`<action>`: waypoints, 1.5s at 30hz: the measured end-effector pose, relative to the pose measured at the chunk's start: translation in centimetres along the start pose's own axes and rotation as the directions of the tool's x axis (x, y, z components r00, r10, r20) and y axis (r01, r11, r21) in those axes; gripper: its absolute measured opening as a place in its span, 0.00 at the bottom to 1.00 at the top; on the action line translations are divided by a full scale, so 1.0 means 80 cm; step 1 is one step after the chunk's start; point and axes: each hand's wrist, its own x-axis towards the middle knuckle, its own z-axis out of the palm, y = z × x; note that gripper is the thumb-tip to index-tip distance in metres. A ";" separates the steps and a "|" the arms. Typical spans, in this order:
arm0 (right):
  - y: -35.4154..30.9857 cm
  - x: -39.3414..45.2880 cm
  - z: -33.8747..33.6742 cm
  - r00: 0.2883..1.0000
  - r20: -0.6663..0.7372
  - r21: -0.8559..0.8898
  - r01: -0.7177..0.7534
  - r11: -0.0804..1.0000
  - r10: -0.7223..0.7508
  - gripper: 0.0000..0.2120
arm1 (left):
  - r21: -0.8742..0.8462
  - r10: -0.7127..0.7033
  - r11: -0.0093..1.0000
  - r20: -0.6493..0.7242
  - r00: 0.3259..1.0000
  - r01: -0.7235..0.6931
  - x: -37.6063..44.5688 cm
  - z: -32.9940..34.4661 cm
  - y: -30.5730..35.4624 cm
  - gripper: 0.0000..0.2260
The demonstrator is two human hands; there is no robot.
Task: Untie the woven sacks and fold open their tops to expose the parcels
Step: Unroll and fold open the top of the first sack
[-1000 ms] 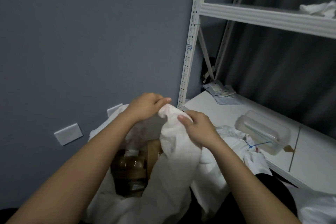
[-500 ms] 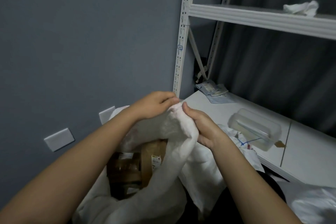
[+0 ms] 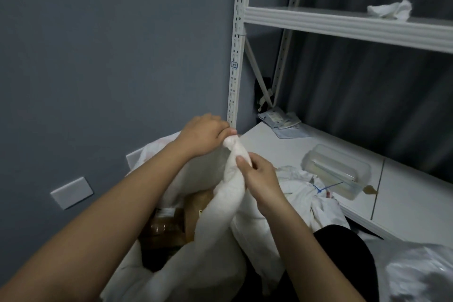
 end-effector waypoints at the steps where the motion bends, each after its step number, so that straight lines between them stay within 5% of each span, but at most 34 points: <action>1: 0.002 0.002 -0.001 0.999 0.010 0.141 -0.048 0.989 0.047 0.10 | 0.057 -0.015 0.998 -0.040 0.999 0.018 -0.002 0.003 0.002 0.15; 3: 0.001 0.008 -0.001 0.971 0.135 0.444 -0.237 0.864 0.197 0.11 | 0.033 -0.088 0.995 -0.211 0.974 0.097 -0.014 0.005 0.009 0.15; 5: 0.000 0.018 -0.003 0.947 0.243 0.544 -0.312 0.779 0.209 0.15 | -0.184 -0.245 0.964 -0.327 0.913 0.193 -0.036 0.005 0.021 0.15; 9: -0.006 0.025 0.005 0.930 0.342 0.658 -0.341 0.671 0.136 0.23 | -0.655 -0.482 0.629 0.095 0.871 0.419 -0.064 0.015 0.044 0.16; 13: 0.000 0.019 0.014 0.975 0.130 0.683 -0.220 0.696 0.180 0.23 | -0.795 -0.534 0.385 0.223 0.815 0.470 -0.053 0.022 0.043 0.15; 15: 0.007 0.012 0.019 0.979 -0.086 0.545 -0.107 0.832 0.182 0.12 | -0.806 -0.544 0.376 0.207 0.813 0.457 -0.043 0.025 0.048 0.11; 17: 0.016 0.008 0.020 0.974 -0.224 0.245 0.035 0.969 0.021 0.05 | -0.797 -0.565 0.422 0.141 0.813 0.432 -0.039 0.026 0.054 0.07; 20: 0.031 0.007 0.021 0.980 -0.105 -0.037 0.167 0.985 -0.170 0.14 | -0.820 -0.514 0.433 0.116 0.850 0.374 -0.038 0.023 0.057 0.04; 23: 0.035 0.010 0.019 0.983 -0.105 -0.171 0.132 0.976 -0.151 0.12 | -0.891 -0.373 0.225 0.294 0.880 0.393 -0.051 0.011 0.055 0.09; 26: 0.027 0.021 0.020 0.987 -0.037 0.241 -0.144 0.960 0.157 0.08 | -0.910 -0.337 0.141 0.327 0.883 0.390 -0.071 0.013 0.040 0.09; 28: 0.021 0.026 0.024 0.949 0.215 0.613 -0.315 0.724 0.231 0.14 | -0.873 -0.453 0.298 0.228 0.862 0.387 -0.083 0.019 0.033 0.07; 30: 0.021 0.027 0.028 0.939 0.277 0.780 -0.345 0.522 0.206 0.17 | -0.771 -0.506 0.458 0.182 0.843 0.442 -0.091 0.025 0.031 0.11; 31: 0.021 0.024 0.030 0.942 0.261 0.792 -0.335 0.511 0.213 0.15 | -0.739 -0.505 0.488 0.193 0.841 0.463 -0.093 0.028 0.031 0.12; 33: 0.020 0.011 0.029 0.965 0.182 0.676 -0.262 0.688 0.189 0.09 | -0.708 -0.498 0.527 0.191 0.846 0.470 -0.094 0.033 0.028 0.07; 35: 0.023 0.009 0.018 0.998 0.050 0.230 0.011 0.973 -0.023 0.11 | -0.661 -0.492 0.590 0.161 0.856 0.463 -0.096 0.032 0.023 0.03; 36: 0.021 0.012 0.008 0.979 0.050 -0.073 0.200 0.977 -0.197 0.17 | -0.648 -0.476 0.608 0.166 0.864 0.459 -0.098 0.032 0.021 0.04; 38: 0.008 0.026 -0.012 0.829 0.346 -0.451 0.557 0.697 -0.439 0.28 | -0.631 -0.428 0.635 0.191 0.883 0.445 -0.100 0.027 0.019 0.05; 40: -0.017 0.042 -0.019 0.657 0.669 -0.565 0.753 0.337 -0.348 0.22 | -0.615 -0.377 0.657 0.233 0.896 0.436 -0.099 0.019 0.019 0.05; 41: -0.031 0.047 -0.018 0.628 0.733 -0.588 0.778 0.219 -0.261 0.16 | -0.623 -0.365 0.646 0.256 0.895 0.442 -0.098 0.014 0.019 0.06; 43: -0.057 0.055 -0.009 0.646 0.749 -0.615 0.761 0.208 -0.150 0.06 | -0.681 -0.387 0.572 0.267 0.883 0.457 -0.099 0.003 0.018 0.08; 45: -0.075 0.064 0.002 0.681 0.723 -0.564 0.678 0.471 -0.117 0.07 | -0.742 -0.423 0.515 0.215 0.880 0.429 -0.104 -0.004 0.016 0.10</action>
